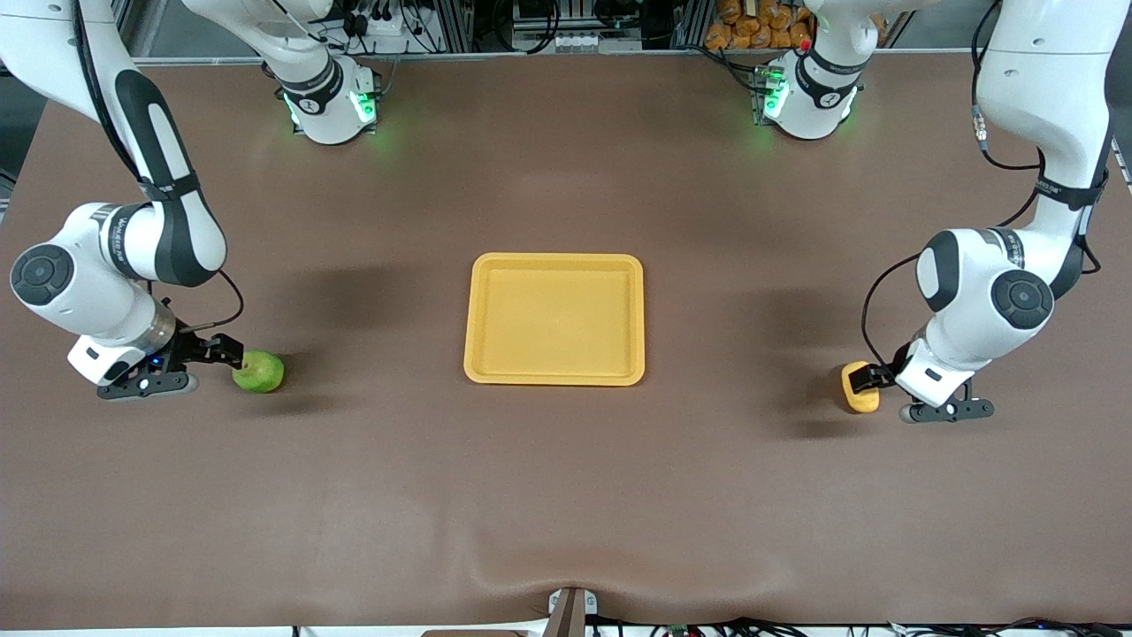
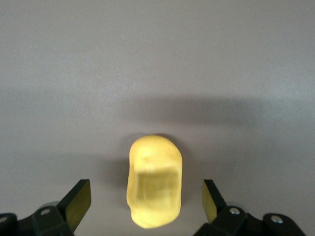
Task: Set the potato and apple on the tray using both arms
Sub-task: 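Lower and close the right gripper on the apple while the left grasps the potato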
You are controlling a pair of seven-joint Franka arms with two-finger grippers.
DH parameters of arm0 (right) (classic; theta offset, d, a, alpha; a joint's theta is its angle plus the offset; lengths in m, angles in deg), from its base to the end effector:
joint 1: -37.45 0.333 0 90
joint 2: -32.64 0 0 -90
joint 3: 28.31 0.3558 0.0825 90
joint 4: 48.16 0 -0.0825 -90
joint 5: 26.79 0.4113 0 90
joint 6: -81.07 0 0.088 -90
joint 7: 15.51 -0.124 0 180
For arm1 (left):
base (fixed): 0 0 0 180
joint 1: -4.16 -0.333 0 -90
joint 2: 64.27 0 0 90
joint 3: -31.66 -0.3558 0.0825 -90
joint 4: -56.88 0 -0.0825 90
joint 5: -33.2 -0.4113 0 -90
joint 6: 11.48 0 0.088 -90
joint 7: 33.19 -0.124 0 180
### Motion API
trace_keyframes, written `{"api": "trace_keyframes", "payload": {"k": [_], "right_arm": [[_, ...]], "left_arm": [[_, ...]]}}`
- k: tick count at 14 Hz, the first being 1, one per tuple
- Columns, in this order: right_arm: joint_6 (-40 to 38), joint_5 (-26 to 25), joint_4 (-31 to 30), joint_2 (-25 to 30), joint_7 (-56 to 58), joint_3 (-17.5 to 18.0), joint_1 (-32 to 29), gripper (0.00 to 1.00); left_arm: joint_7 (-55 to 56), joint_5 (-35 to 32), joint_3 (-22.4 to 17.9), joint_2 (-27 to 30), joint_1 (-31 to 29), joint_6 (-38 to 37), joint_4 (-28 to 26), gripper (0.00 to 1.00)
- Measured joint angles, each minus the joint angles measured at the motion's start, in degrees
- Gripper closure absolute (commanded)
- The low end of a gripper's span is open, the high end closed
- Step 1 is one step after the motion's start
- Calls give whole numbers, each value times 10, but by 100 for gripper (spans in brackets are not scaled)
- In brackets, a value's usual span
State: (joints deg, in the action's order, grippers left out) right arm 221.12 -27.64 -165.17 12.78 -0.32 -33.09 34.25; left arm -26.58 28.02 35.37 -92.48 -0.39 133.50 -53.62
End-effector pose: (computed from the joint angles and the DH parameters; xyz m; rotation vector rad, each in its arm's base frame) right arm 0.6287 -0.0867 0.2777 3.0843 0.2204 0.0739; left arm 0.6753 0.0122 0.2399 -3.1147 -0.1063 -0.1752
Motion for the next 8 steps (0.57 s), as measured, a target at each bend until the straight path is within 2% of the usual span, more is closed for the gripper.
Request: {"api": "trace_keyframes", "payload": {"k": [5, 8], "right_arm": [[1, 76, -12, -1, 1, 3, 0, 0], [34, 93, -17, -11, 1, 5, 0, 0]], "left_arm": [[0, 0, 0, -26, 0, 13, 13, 5], [0, 0, 0, -37, 1, 17, 13, 12]]}}
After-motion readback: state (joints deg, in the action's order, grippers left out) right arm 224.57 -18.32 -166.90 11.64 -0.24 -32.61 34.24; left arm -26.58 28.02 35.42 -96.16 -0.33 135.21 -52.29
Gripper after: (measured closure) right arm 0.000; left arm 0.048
